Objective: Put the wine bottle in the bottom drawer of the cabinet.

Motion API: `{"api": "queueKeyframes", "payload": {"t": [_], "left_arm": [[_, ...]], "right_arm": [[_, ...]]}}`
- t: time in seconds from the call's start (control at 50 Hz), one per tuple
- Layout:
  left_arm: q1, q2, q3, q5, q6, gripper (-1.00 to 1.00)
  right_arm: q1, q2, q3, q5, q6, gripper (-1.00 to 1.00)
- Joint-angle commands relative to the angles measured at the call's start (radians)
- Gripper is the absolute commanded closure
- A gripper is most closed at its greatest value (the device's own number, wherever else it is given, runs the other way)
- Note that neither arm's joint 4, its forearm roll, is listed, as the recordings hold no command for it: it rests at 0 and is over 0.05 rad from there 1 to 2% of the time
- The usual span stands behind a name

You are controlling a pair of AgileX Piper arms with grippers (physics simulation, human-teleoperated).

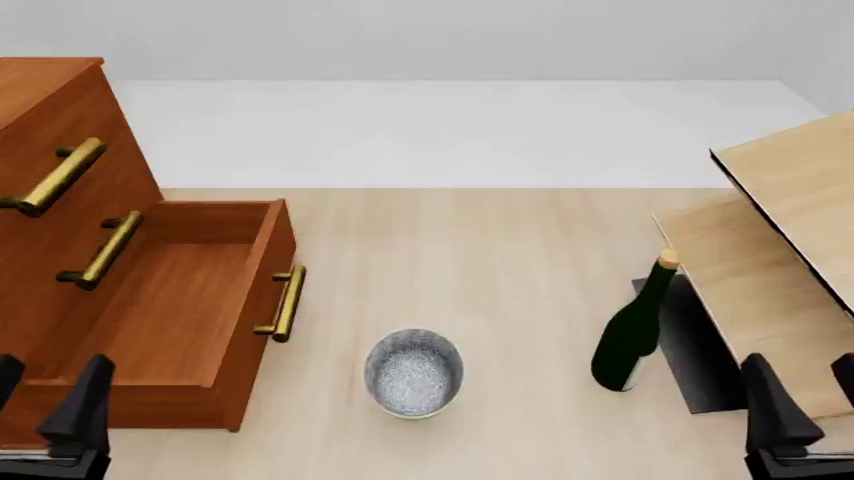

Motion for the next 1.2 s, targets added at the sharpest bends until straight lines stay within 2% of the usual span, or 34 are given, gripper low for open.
{"api": "queueKeyframes", "payload": {"t": [0.02, 0.16, 0.2, 0.24, 0.28, 0.34, 0.38, 0.4, 0.44, 0.52, 0.58, 0.76, 0.86, 0.98, 1.04, 1.16, 1.18, 1.2], "left_arm": [[-0.008, 0.023, -0.003, -0.012, -0.003, -1.00], [0.002, 0.037, -0.009, -0.014, -0.019, -1.00], [-0.011, 0.029, -0.013, 0.000, 0.009, -1.00], [0.010, 0.052, -0.032, 0.001, -0.007, -1.00], [-0.001, 0.063, -0.053, 0.013, 0.013, -1.00], [0.024, 0.151, -0.105, 0.002, -0.021, -1.00], [0.002, 0.155, -0.139, 0.026, -0.024, -1.00], [0.006, 0.143, -0.162, 0.042, -0.012, -1.00], [0.023, 0.205, -0.196, 0.032, -0.005, -1.00], [0.015, 0.239, -0.258, 0.051, 0.005, -1.00], [-0.015, 0.263, -0.306, 0.072, 0.040, -1.00], [-0.001, 0.422, -0.448, 0.081, -0.018, -1.00], [-0.045, 0.494, -0.553, 0.148, 0.023, -1.00], [-0.055, 0.612, -0.682, 0.248, -0.050, -1.00], [-0.055, 0.641, -0.748, 0.289, -0.049, -1.00], [-0.060, 0.742, -0.844, 0.397, -0.105, -1.00], [-0.082, 0.755, -0.865, 0.425, -0.141, -1.00], [-0.100, 0.764, -0.883, 0.446, -0.136, -1.00]], "right_arm": [[0.011, 0.004, -0.023, 0.011, 0.002, -1.00], [0.018, 0.005, -0.050, 0.032, 0.008, -1.00], [0.015, 0.018, -0.055, 0.026, 0.003, -1.00], [0.016, 0.015, -0.071, 0.038, 0.009, -1.00], [0.017, 0.020, -0.078, 0.041, 0.001, -1.00], [0.017, 0.013, -0.091, 0.057, -0.006, -1.00], [0.015, 0.009, -0.094, 0.064, -0.012, -1.00], [0.011, 0.011, -0.098, 0.065, -0.013, -1.00], [0.011, 0.005, -0.107, 0.077, -0.013, -1.00], [0.013, 0.002, -0.112, 0.088, -0.023, -1.00], [0.022, 0.001, -0.110, 0.092, -0.037, -1.00], [0.029, 0.000, -0.117, 0.097, -0.036, -1.00], [0.033, -0.001, -0.123, 0.102, -0.032, -1.00], [0.030, -0.002, -0.119, 0.100, -0.031, -1.00], [0.028, -0.002, -0.115, 0.096, -0.029, -1.00], [0.030, -0.002, -0.111, 0.096, -0.025, -1.00], [0.035, -0.002, -0.112, 0.097, -0.027, -1.00], [0.036, -0.002, -0.114, 0.098, -0.028, -1.00]]}}
